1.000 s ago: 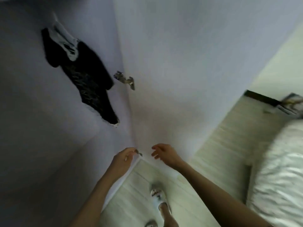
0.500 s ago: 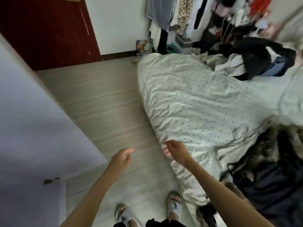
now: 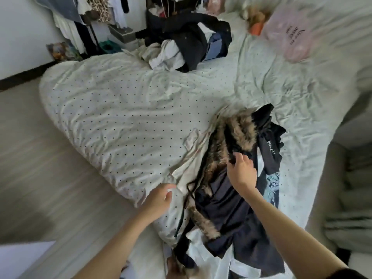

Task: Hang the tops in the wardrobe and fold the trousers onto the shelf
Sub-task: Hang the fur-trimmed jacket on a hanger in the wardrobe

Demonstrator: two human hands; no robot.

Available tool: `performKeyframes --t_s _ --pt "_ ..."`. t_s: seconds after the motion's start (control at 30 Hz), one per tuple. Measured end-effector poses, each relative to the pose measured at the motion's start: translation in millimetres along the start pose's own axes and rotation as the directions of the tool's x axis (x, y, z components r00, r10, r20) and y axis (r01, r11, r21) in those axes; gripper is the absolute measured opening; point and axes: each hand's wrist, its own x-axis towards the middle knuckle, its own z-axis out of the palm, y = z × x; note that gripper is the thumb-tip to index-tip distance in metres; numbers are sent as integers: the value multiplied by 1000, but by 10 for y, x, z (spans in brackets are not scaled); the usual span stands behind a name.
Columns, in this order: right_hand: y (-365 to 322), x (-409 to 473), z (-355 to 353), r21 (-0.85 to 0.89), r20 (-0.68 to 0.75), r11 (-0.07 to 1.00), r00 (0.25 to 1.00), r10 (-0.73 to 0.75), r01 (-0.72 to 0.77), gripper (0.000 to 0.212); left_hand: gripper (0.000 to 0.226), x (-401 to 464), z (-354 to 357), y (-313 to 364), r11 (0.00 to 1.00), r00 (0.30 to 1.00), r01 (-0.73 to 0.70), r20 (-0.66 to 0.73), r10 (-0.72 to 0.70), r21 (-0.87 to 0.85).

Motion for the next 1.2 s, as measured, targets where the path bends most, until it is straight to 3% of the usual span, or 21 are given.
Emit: performKeyframes --t_s 0.13,0.23,0.33,0.4,0.5,0.6,0.7,0.8,0.87,0.93,1.07,1.2 --pt "133 581 -100 -28 -63 998 997 47 -48 51 35 352 16 336 997 996 -60 67 57 51" --pt "242 893 -74 -102 42 992 996 73 -68 57 36 573 -12 525 996 995 -77 62 73 54" --pt "375 1100 -6 -210 88 975 991 99 -78 35 36 798 -20 655 993 994 -104 43 102 61" --pt "424 1107 73 -204 33 977 997 67 -59 28 36 896 -32 700 992 994 -108 33 106 62" --pt "388 1014 139 -86 -67 994 995 -74 68 27 37 987 -30 766 992 993 -107 63 103 66" --pt "225 895 75 165 -137 966 975 -177 199 24 42 1047 -38 885 982 985 -165 60 160 95" --pt "110 733 -86 399 -124 862 950 -287 313 18 62 1113 -100 1068 937 943 -318 -55 329 142" --pt "46 523 -189 428 -104 821 923 -372 379 18 78 1156 -194 1214 852 878 -438 -66 474 288" --pt "-40 388 -219 451 -91 785 897 -432 424 16 69 1141 -260 1225 786 842 -484 -39 538 385" --pt "-162 298 -254 453 -77 764 874 -480 460 16 43 1082 -325 1163 763 819 -505 -53 571 404" --pt "-590 185 -373 447 -67 716 818 -571 537 13 12 768 -620 908 856 832 -494 -203 516 153" --pt "-1328 126 -553 369 -99 670 744 -661 644 17 9 431 -1200 616 932 831 -358 -434 348 60"
